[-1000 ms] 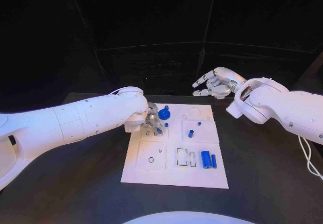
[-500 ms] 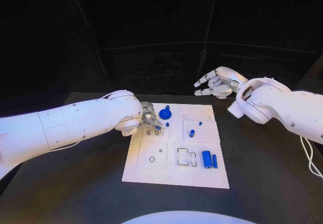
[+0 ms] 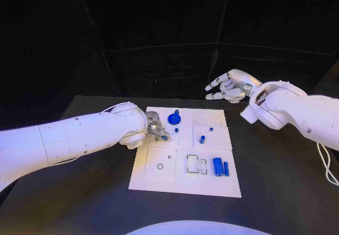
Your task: Assemble the parts on the task board
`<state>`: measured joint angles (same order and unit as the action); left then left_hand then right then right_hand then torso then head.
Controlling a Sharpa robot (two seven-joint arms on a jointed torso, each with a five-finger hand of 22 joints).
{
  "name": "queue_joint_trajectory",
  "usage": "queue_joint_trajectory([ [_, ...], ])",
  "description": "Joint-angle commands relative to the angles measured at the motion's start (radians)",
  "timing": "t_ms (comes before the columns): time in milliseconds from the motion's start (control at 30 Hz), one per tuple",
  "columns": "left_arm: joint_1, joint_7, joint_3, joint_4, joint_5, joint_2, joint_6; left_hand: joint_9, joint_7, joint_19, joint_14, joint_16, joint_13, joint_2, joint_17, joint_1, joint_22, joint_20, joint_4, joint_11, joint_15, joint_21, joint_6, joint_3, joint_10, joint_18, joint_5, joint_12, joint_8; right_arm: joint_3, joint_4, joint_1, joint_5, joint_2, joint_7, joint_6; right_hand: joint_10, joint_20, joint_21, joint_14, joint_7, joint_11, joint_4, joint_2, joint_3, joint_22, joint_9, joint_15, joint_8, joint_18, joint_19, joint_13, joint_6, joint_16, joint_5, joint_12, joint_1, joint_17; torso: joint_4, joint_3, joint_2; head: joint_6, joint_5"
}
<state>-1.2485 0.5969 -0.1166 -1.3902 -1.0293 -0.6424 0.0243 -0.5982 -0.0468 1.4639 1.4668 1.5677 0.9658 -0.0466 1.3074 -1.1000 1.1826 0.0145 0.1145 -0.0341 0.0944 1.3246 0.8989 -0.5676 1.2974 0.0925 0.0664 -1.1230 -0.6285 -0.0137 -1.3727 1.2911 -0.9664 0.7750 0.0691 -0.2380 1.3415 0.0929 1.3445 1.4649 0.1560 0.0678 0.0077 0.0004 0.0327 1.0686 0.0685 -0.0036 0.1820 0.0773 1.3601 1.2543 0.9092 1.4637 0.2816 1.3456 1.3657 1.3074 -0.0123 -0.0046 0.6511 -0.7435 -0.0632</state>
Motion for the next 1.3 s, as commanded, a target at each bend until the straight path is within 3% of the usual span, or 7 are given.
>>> queue_joint_trajectory([
  [33, 0.001, -0.008, 0.0, 0.001, -0.058, 0.002, 0.004, -0.001, 0.005, 0.006, 0.104, 0.003, 0.0, 0.008, 0.263, 0.002, 0.001, -0.002, -0.144, 0.001, 0.001, 0.0, -0.001, -0.151, 0.007, -0.016, -0.003, -0.004, -0.005, 0.0, 0.001, 0.002, -0.001, 0.0, 0.007, 0.006, -0.004, 0.002, -0.003, 0.056, 0.001, 0.001, 0.008, 0.004, -0.001, -0.001, -0.002, -0.006, 0.005, 0.018, -0.007, 0.0, 0.009, -0.004, 0.004, -0.005, -0.007, 0.042, 0.0015, 0.0002, 0.001, -0.002, 0.0],
  [733, 0.006, 0.011, -0.004, 0.016, -0.133, 0.024, -0.073, -0.003, 0.005, 0.006, 0.104, 0.003, -0.006, 0.006, 0.263, 0.003, 0.0, -0.002, -0.148, 0.0, 0.001, -0.001, -0.002, -0.158, 0.004, -0.016, -0.003, 0.0, -0.006, 0.0, 0.002, 0.002, -0.003, -0.004, 0.007, 0.011, -0.004, 0.002, -0.004, 0.057, 0.001, 0.001, 0.009, 0.005, -0.001, -0.002, -0.002, -0.006, 0.005, 0.018, -0.007, -0.001, 0.009, -0.004, 0.005, -0.005, -0.009, 0.042, 0.0002, 0.0005, 0.001, -0.006, 0.003],
  [1300, 0.006, 0.023, -0.005, 0.004, -0.144, 0.014, -0.092, -0.006, 0.006, 0.008, 0.104, 0.003, -0.009, 0.003, 0.263, 0.002, 0.008, -0.002, -0.154, 0.0, 0.001, 0.003, -0.002, -0.169, 0.004, -0.018, -0.003, 0.002, -0.009, 0.0, 0.005, 0.001, -0.005, -0.006, 0.007, 0.015, -0.004, 0.002, -0.004, 0.057, 0.001, 0.001, 0.01, 0.006, -0.001, -0.003, -0.002, -0.006, 0.005, 0.018, -0.007, -0.001, 0.009, -0.004, 0.005, -0.005, -0.009, 0.042, 0.0002, 0.0002, 0.001, -0.012, 0.001],
])
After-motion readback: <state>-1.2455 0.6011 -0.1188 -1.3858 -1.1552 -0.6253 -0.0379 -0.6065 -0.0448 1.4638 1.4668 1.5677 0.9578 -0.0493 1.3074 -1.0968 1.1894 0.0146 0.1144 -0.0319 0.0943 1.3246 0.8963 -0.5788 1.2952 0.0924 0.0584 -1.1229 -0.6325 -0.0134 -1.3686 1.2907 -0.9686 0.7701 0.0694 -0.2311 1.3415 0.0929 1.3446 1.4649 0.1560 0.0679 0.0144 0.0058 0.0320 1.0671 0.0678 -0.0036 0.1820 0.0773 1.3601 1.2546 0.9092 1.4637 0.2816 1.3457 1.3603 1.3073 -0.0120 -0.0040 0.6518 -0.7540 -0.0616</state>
